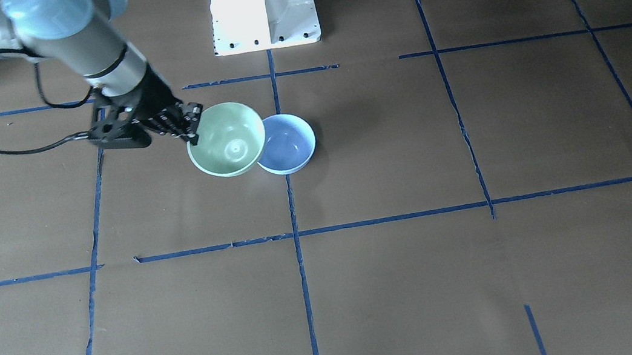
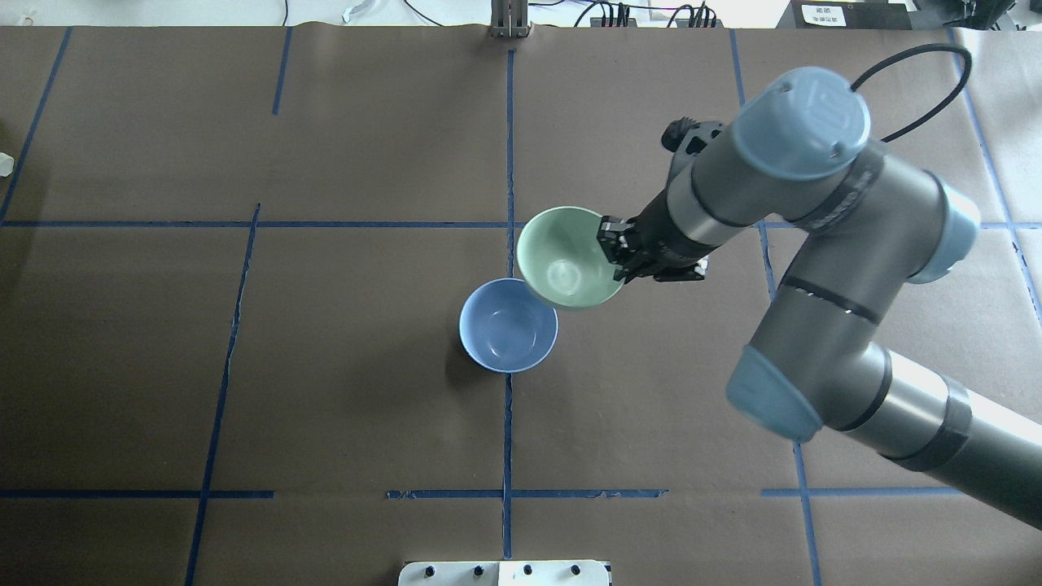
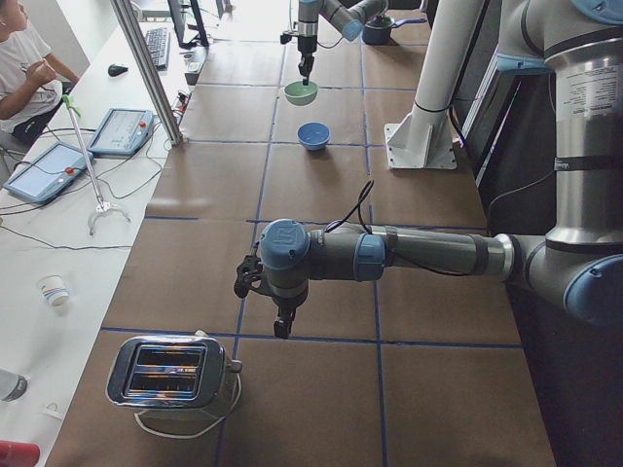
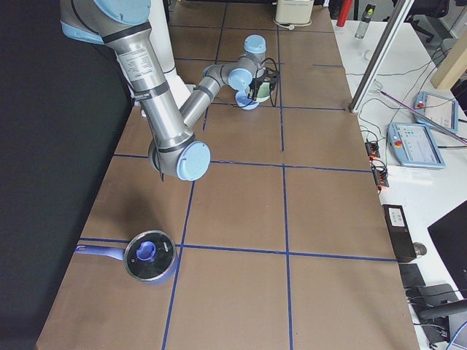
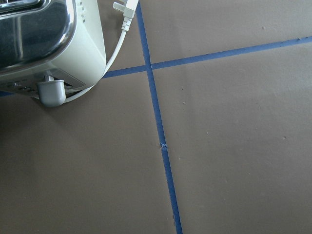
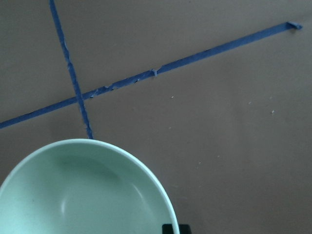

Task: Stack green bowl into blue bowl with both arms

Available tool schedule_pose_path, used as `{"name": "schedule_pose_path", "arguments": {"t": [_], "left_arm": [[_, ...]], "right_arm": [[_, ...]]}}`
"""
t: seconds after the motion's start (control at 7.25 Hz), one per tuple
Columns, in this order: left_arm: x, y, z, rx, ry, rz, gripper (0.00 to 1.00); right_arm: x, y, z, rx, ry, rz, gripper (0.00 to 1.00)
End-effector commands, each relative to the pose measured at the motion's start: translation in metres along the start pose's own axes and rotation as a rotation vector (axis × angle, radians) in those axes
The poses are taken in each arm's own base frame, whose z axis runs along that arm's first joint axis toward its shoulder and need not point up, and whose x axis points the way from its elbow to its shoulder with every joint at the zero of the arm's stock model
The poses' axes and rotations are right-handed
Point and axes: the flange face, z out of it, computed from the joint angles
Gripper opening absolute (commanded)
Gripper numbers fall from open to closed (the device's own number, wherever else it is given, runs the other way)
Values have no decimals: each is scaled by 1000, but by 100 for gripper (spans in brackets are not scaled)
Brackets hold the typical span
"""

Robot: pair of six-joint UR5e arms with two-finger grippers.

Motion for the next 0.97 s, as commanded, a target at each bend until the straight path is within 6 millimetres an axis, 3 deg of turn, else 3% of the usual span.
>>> {"name": "schedule_pose_path", "arguments": {"t": [0.0, 0.41, 0.83], "left_arm": [[1, 0, 0, 0, 2, -15, 100], [1, 0, -1, 3, 3, -16, 100], [1, -1, -1, 3, 3, -17, 100]], "right_arm": [[-30, 52, 45, 48, 48, 7, 0], [-26, 61, 76, 64, 93, -8, 0], [-26, 57, 107, 72, 70, -17, 0]]}}
